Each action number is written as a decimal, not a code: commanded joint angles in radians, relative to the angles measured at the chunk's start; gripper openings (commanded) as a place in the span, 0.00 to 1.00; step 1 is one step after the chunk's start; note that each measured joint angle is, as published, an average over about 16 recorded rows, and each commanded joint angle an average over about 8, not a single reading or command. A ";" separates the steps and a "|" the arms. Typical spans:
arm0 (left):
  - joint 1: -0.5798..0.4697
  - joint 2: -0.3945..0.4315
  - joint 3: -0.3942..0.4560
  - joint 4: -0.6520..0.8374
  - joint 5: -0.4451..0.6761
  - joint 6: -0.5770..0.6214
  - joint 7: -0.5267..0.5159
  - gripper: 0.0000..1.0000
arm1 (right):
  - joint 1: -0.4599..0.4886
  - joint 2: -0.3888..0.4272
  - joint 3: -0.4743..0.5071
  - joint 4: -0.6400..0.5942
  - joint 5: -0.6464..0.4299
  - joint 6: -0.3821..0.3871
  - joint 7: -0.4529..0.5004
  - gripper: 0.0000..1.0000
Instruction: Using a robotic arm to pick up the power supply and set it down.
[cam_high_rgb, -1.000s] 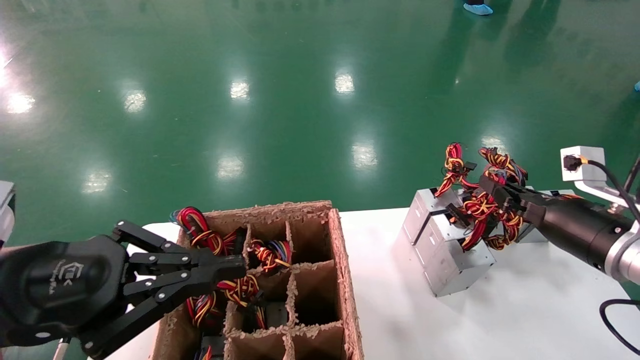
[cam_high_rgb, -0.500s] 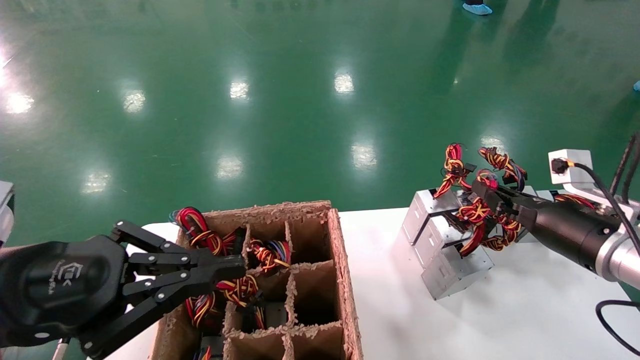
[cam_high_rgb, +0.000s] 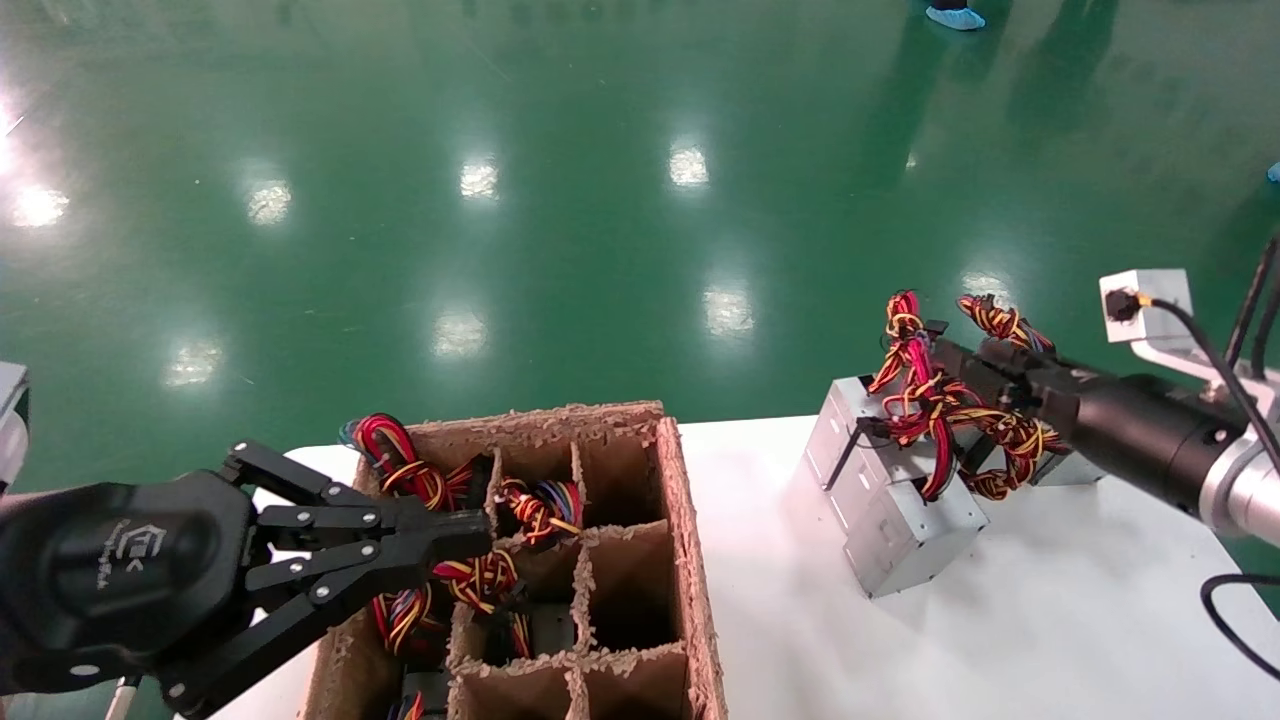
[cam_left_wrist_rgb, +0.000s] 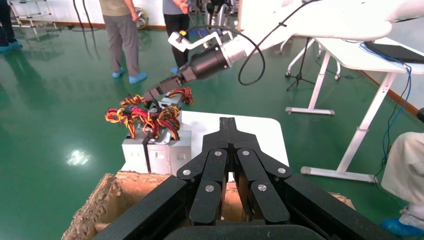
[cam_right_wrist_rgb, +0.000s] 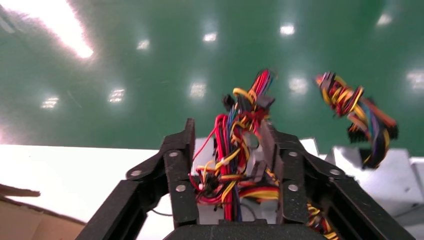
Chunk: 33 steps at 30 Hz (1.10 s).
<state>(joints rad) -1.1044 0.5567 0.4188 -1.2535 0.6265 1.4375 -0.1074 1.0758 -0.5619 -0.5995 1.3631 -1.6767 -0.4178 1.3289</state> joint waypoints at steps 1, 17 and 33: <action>0.000 0.000 0.000 0.000 0.000 0.000 0.000 0.00 | 0.007 0.002 0.002 0.001 -0.005 0.003 -0.001 1.00; 0.000 0.000 0.000 0.000 0.000 0.000 0.000 0.00 | 0.087 -0.020 0.064 0.002 0.194 -0.156 -0.335 1.00; 0.000 0.000 0.000 0.000 0.000 0.000 0.000 1.00 | 0.060 -0.029 0.141 -0.023 0.421 -0.434 -0.578 1.00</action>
<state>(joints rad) -1.1044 0.5566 0.4189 -1.2535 0.6265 1.4375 -0.1074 1.1361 -0.5907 -0.4582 1.3404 -1.2555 -0.8523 0.7507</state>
